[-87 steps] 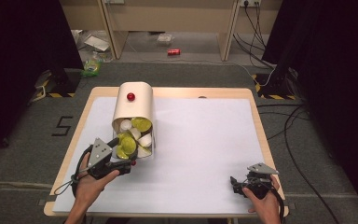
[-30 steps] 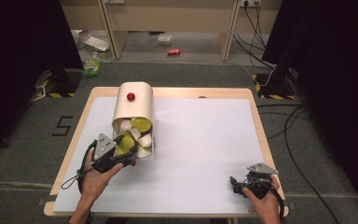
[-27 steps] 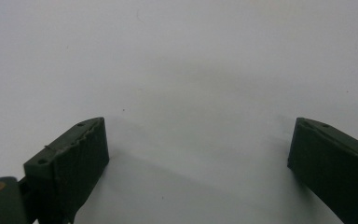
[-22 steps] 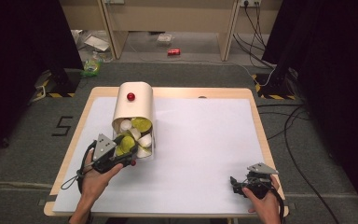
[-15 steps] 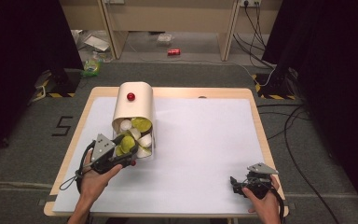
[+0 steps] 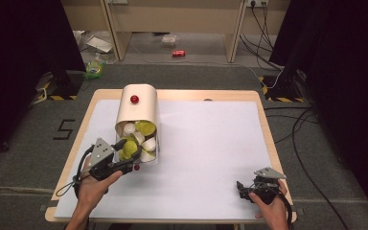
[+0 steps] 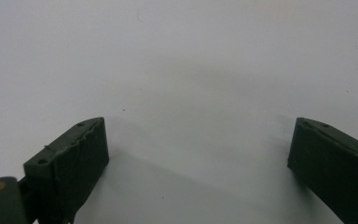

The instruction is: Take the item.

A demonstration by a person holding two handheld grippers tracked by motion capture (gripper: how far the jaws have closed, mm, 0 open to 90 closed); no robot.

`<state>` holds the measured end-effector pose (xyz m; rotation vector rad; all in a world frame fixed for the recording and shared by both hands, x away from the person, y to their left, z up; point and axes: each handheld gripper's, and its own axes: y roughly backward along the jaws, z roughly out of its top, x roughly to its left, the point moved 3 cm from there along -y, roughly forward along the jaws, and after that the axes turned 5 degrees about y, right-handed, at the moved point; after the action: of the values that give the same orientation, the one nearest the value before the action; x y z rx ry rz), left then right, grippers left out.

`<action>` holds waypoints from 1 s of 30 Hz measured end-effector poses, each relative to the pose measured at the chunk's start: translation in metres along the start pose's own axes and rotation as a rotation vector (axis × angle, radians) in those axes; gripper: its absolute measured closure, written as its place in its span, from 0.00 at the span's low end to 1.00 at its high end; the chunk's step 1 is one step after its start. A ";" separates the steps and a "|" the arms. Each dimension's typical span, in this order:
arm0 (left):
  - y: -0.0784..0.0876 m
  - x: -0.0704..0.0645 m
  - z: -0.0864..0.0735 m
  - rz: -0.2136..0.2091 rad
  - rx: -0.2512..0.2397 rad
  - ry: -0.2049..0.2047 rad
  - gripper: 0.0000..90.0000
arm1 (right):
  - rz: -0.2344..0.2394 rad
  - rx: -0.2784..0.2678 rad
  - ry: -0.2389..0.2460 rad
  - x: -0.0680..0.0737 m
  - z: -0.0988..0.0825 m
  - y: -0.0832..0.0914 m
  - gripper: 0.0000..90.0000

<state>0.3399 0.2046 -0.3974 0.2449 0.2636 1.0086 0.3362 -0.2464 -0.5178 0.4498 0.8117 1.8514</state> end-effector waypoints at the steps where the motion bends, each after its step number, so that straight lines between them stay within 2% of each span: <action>1: 0.000 0.001 0.000 -0.001 0.000 0.004 0.42 | 0.000 0.000 0.000 0.000 0.000 0.000 0.06; 9: 0.008 0.005 0.002 0.000 -0.006 0.008 0.42 | -0.001 0.000 0.000 0.000 0.000 0.000 0.06; 16: 0.018 0.016 0.005 0.012 -0.011 0.026 0.42 | -0.001 0.001 0.000 0.000 0.000 0.000 0.06; 23: 0.025 0.022 0.012 0.029 -0.022 0.017 0.42 | -0.001 0.000 0.000 0.000 0.000 0.000 0.06; 30: 0.034 0.035 0.012 0.053 -0.030 0.031 0.43 | -0.001 0.001 0.000 0.000 0.000 0.000 0.06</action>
<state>0.3345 0.2510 -0.3784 0.2103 0.2714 1.0688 0.3362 -0.2463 -0.5178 0.4498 0.8121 1.8502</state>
